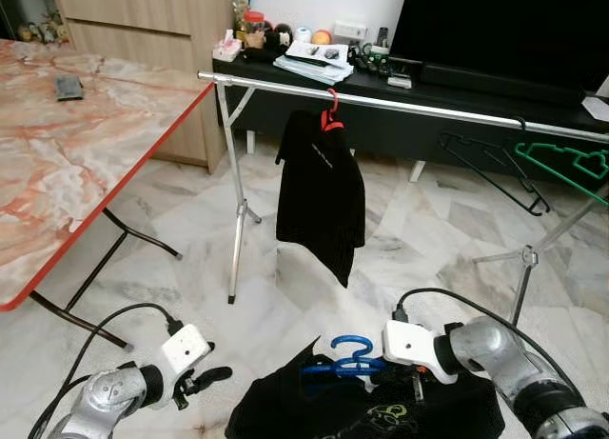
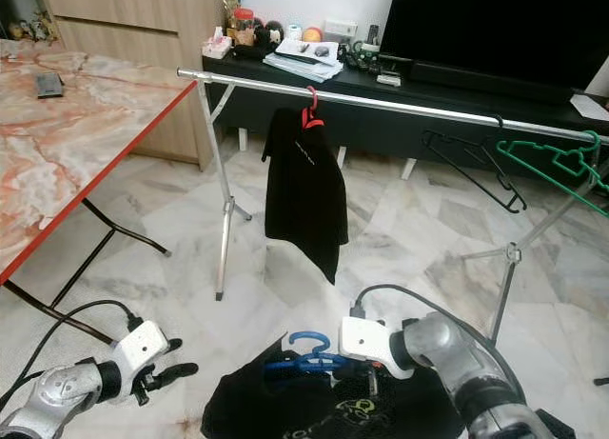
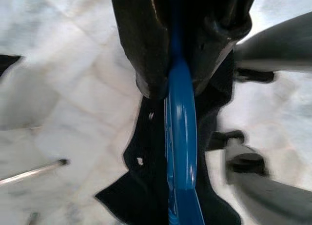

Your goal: Hang hanger

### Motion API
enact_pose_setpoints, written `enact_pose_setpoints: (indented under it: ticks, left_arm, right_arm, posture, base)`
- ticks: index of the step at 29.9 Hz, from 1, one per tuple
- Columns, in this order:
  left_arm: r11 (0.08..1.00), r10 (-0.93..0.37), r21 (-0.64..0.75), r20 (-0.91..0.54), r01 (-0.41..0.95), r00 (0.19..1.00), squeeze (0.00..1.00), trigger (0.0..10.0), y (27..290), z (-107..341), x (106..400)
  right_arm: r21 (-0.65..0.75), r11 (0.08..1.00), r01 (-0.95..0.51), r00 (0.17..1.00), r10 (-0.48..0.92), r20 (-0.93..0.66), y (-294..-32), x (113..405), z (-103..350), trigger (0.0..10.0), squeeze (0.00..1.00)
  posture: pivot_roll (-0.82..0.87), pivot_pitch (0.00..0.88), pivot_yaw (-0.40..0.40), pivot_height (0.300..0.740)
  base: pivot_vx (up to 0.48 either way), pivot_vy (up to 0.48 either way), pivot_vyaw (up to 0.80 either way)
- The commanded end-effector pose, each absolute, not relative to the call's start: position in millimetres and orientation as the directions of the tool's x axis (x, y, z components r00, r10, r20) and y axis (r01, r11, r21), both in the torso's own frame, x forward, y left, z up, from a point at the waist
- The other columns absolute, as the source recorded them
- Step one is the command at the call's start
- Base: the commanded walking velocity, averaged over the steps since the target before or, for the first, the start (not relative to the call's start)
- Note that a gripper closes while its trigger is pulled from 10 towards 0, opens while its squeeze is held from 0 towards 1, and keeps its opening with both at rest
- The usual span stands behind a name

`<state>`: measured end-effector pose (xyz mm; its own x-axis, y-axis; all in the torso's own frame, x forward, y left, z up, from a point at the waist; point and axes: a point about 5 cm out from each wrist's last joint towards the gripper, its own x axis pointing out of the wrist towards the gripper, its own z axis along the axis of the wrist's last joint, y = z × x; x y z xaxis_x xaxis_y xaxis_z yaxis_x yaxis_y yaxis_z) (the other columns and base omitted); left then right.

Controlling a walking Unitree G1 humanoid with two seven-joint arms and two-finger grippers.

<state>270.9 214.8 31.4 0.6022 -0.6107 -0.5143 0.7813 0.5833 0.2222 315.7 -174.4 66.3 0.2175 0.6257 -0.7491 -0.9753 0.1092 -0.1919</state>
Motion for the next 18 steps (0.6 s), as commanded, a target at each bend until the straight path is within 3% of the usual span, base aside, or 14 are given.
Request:
enact_pose_setpoints:
  ticks: [1, 7, 10, 18]
  left_arm:
    - [0.541, -0.653, 0.207, -0.507, 0.815, 0.563, 0.00, 10.0, 206, 37, 272]
    - [0.542, -0.666, 0.272, -0.437, 0.795, 0.604, 0.00, 10.0, 200, 55, 282]
    - [0.565, -0.660, 0.302, -0.393, 0.768, 0.640, 0.00, 10.0, 195, 65, 289]
    - [0.522, -0.699, 0.281, -0.400, 0.805, 0.593, 0.00, 10.0, 182, 70, 286]
  right_arm:
    - [-0.239, 0.132, -0.962, 0.268, 0.620, -0.737, -169, 322, 69, 10.0, 0.00]
    - [-0.270, 0.216, -0.938, 0.345, 0.639, -0.688, -155, 327, 67, 10.0, 0.00]
    - [-0.228, 0.232, -0.946, 0.326, 0.679, -0.658, -144, 327, 66, 10.0, 0.00]
    - [-0.227, 0.227, -0.947, 0.321, 0.686, -0.653, -135, 328, 65, 10.0, 0.00]
  posture:
    - [0.14, 0.075, -0.137, 0.740]
    - [0.14, 0.070, -0.137, 0.740]
    - [0.16, 0.064, -0.136, 0.740]
    - [0.15, 0.063, -0.136, 0.740]
  base:
    - [0.000, 0.000, 0.00]
    - [0.000, 0.000, 0.00]
    - [0.000, 0.000, 0.00]
    - [0.000, 0.000, 0.00]
